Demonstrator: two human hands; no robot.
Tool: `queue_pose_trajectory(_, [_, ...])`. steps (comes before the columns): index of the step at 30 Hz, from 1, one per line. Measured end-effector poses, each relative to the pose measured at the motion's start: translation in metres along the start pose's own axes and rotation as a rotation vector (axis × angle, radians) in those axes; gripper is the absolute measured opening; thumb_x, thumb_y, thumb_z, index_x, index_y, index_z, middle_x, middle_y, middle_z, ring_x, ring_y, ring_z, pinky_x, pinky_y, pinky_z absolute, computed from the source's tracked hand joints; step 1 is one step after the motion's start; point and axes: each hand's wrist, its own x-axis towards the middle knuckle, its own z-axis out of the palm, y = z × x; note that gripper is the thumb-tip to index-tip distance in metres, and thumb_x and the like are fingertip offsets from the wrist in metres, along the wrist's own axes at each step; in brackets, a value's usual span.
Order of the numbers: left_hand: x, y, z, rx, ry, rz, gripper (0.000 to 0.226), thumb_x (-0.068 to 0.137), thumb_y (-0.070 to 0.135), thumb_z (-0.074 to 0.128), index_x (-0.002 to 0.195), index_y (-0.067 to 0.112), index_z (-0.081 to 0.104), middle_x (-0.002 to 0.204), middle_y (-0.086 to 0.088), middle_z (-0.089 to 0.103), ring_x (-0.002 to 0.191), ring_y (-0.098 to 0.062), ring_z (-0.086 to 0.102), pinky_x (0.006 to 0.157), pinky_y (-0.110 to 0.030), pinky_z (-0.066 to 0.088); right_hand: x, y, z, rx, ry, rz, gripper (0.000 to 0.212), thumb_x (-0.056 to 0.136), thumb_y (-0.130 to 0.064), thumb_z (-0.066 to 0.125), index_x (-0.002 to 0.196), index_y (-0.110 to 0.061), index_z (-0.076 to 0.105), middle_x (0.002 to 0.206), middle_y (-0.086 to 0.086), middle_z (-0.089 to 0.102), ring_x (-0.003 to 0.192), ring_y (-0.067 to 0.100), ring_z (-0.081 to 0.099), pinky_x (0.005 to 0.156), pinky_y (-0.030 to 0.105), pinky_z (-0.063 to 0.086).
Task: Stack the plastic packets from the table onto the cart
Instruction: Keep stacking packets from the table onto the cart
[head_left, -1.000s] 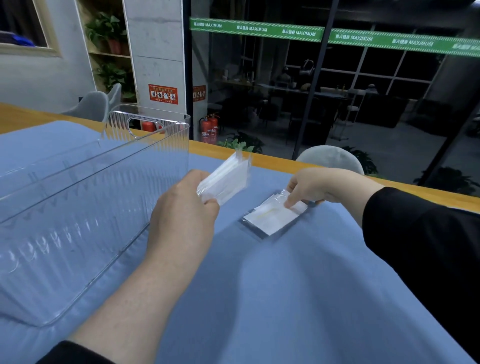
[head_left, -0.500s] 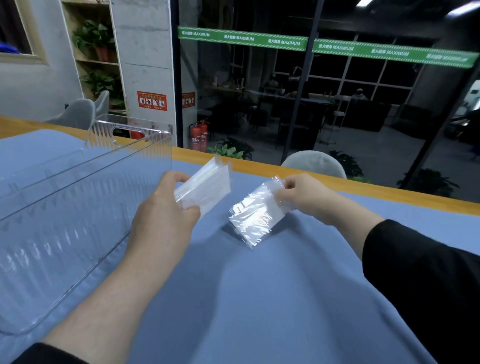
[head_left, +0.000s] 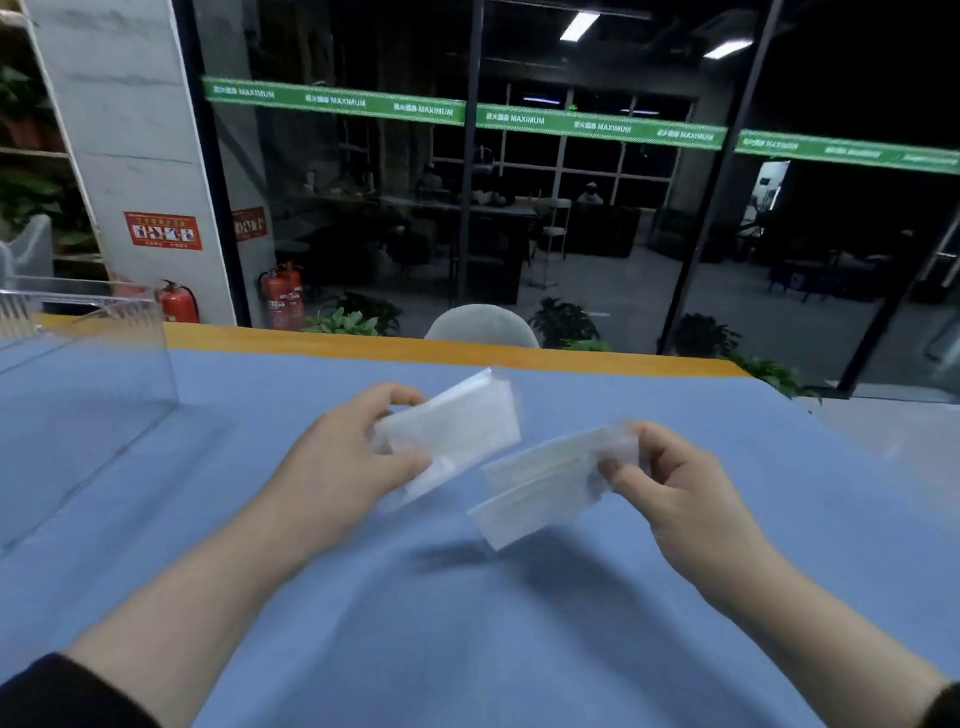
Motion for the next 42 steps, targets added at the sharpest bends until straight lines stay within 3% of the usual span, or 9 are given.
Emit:
queue_pose_trajectory(5, [-0.024, 0.033, 0.069, -0.126, -0.182, 0.005, 0.034, 0.085, 0.002, 0.071, 0.104, 0.030, 0.068, 0.097, 0.010, 0.068, 0.072, 0.002, 0.058, 0.066, -0.012, 0.044, -0.034, 0.017, -0.024, 0.021, 0.130, 0.045, 0.026, 0.098, -0.009, 0.060, 0.108, -0.031, 0.068, 0.111, -0.019, 0.071, 0.105, 0.003, 0.064, 0.092, 0.023, 0.049])
queue_pose_trajectory(10, [-0.043, 0.026, 0.107, -0.193, -0.292, -0.076, 0.018, 0.093, 0.031, 0.060, 0.106, 0.033, 0.072, 0.103, 0.002, 0.070, 0.085, -0.004, 0.060, 0.074, -0.017, 0.045, -0.050, 0.038, -0.027, 0.002, 0.059, 0.131, 0.023, 0.096, -0.007, 0.060, 0.107, -0.027, 0.064, 0.093, -0.016, 0.071, 0.079, -0.012, 0.062, 0.065, 0.004, 0.042])
queue_pose_trajectory(12, [-0.047, 0.027, 0.119, -0.205, -0.201, -0.058, 0.028, 0.099, 0.049, 0.055, 0.091, 0.026, 0.069, 0.085, 0.003, 0.065, 0.079, -0.006, 0.054, 0.073, -0.019, 0.040, -0.050, 0.041, -0.026, -0.011, 0.065, 0.131, 0.024, 0.093, -0.009, 0.065, 0.106, -0.027, 0.055, 0.087, -0.011, 0.067, 0.069, -0.006, 0.059, 0.062, 0.008, 0.042])
queue_pose_trajectory(17, [-0.045, 0.035, 0.148, -0.210, 0.168, -0.160, 0.043, 0.103, 0.046, 0.050, 0.080, 0.015, 0.070, 0.070, 0.009, 0.062, 0.067, -0.010, 0.052, 0.064, -0.027, 0.039, -0.047, 0.048, -0.028, -0.026, -0.046, 0.059, 0.084, 0.085, -0.010, 0.076, 0.142, -0.046, 0.027, 0.128, -0.021, 0.054, 0.106, 0.002, 0.063, 0.094, 0.018, 0.047])
queue_pose_trajectory(21, [-0.029, 0.039, 0.164, -0.294, 0.328, -0.241, 0.035, 0.099, 0.033, 0.059, 0.079, 0.004, 0.066, 0.066, 0.003, 0.053, 0.065, -0.015, 0.044, 0.058, -0.029, 0.034, -0.040, 0.051, -0.038, -0.125, -0.129, -0.006, 0.088, 0.083, -0.027, 0.081, 0.148, -0.049, 0.025, 0.134, -0.031, 0.041, 0.124, 0.000, 0.047, 0.102, 0.019, 0.036])
queue_pose_trajectory(26, [-0.024, 0.042, 0.173, -0.434, 0.407, -0.273, 0.043, 0.098, 0.033, 0.060, 0.060, 0.013, 0.061, 0.060, 0.003, 0.057, 0.061, -0.014, 0.050, 0.060, -0.030, 0.040, -0.033, 0.057, -0.038, -0.143, -0.029, -0.121, 0.096, 0.078, -0.027, 0.085, 0.147, -0.050, 0.024, 0.137, -0.014, 0.040, 0.124, 0.000, 0.044, 0.106, 0.016, 0.035])
queue_pose_trajectory(32, [-0.026, 0.036, 0.173, -0.380, 0.434, -0.217, 0.040, 0.099, 0.034, 0.060, 0.069, 0.007, 0.063, 0.058, 0.014, 0.060, 0.059, -0.008, 0.049, 0.058, -0.028, 0.040, -0.030, 0.062, -0.046, -0.411, -0.111, -0.123, 0.071, 0.084, -0.040, 0.078, 0.146, -0.038, 0.042, 0.134, -0.023, 0.040, 0.129, -0.002, 0.038, 0.108, 0.017, 0.029])
queue_pose_trajectory(38, [-0.030, 0.042, 0.185, -0.335, 0.296, -0.156, 0.034, 0.102, 0.036, 0.054, 0.078, 0.016, 0.067, 0.071, 0.013, 0.066, 0.066, -0.002, 0.055, 0.063, -0.018, 0.042, -0.034, 0.062, -0.036, -0.189, -0.147, -0.032, 0.067, 0.084, -0.033, 0.079, 0.134, -0.049, 0.038, 0.126, -0.023, 0.046, 0.097, -0.010, 0.055, 0.085, 0.008, 0.040])
queue_pose_trajectory(42, [-0.024, 0.038, 0.183, -0.371, 0.421, -0.129, 0.029, 0.105, 0.036, 0.048, 0.089, 0.019, 0.065, 0.083, 0.009, 0.067, 0.081, -0.009, 0.060, 0.075, -0.029, 0.047, -0.033, 0.060, -0.038, -0.188, -0.147, -0.058, 0.046, 0.088, -0.026, 0.074, 0.122, -0.045, 0.049, 0.123, -0.027, 0.049, 0.109, -0.009, 0.052, 0.092, 0.012, 0.041])
